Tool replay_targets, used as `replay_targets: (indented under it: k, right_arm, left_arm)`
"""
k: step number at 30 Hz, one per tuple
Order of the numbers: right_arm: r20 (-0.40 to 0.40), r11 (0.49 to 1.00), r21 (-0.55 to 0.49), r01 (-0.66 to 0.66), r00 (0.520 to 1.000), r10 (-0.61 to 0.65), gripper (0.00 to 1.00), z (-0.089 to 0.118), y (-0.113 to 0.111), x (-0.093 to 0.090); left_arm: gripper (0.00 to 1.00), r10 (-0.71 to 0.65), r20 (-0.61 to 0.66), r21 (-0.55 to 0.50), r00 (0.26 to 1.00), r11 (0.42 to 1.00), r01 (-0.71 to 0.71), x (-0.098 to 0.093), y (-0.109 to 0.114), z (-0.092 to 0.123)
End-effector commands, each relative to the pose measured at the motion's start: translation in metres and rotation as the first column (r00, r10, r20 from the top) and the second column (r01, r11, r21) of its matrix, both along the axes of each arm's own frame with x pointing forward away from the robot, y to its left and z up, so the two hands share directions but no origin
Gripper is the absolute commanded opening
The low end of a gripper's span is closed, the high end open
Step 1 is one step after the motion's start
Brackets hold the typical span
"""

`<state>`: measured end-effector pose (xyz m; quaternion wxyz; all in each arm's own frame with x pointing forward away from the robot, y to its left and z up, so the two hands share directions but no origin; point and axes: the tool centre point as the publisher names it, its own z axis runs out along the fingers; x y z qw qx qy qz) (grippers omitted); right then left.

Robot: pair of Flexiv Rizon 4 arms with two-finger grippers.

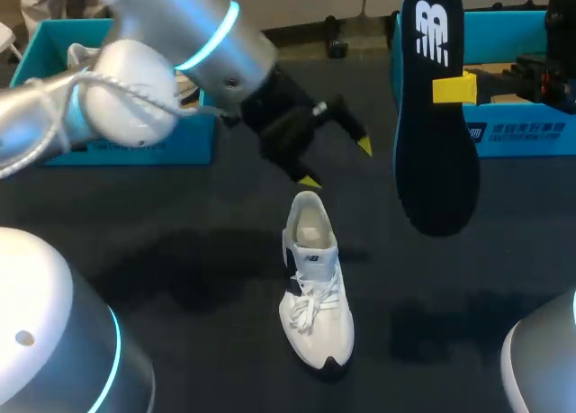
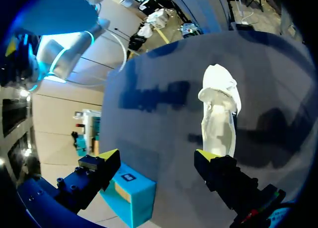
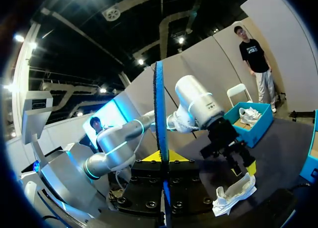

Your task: Take the shoe out of the shoebox, open the shoe tongue, remove and reinsert the insole, then place the shoe into the shoebox

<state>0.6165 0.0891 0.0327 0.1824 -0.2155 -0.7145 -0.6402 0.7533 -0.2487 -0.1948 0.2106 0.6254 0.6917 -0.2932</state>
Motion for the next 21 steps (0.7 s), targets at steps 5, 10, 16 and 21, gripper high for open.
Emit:
replay_targets:
  k: [5,10,16,21]
  right_arm:
    - [-0.002,1.000,-0.003,-0.004,1.000,0.004,0.00,0.000,0.002,0.003]
    - [-0.002,1.000,-0.003,-0.004,1.000,0.004,0.00,0.000,0.002,0.003]
    - [-0.002,1.000,-0.003,-0.004,1.000,0.004,0.00,0.000,0.002,0.003]
    - [-0.002,1.000,-0.003,-0.004,1.000,0.004,0.00,0.000,0.002,0.003]
  left_arm:
    - [1.00,0.069,0.033,-0.558,0.997,0.829,-0.039,-0.002,0.029,0.034]
    - [1.00,0.045,0.039,-0.682,0.998,0.731,-0.006,0.002,0.035,0.053]
    - [1.00,0.040,0.029,-0.771,0.999,0.637,-0.003,0.007,0.040,0.070]
    - [1.00,0.047,0.050,-0.821,0.998,0.570,0.014,0.010,0.042,0.080]
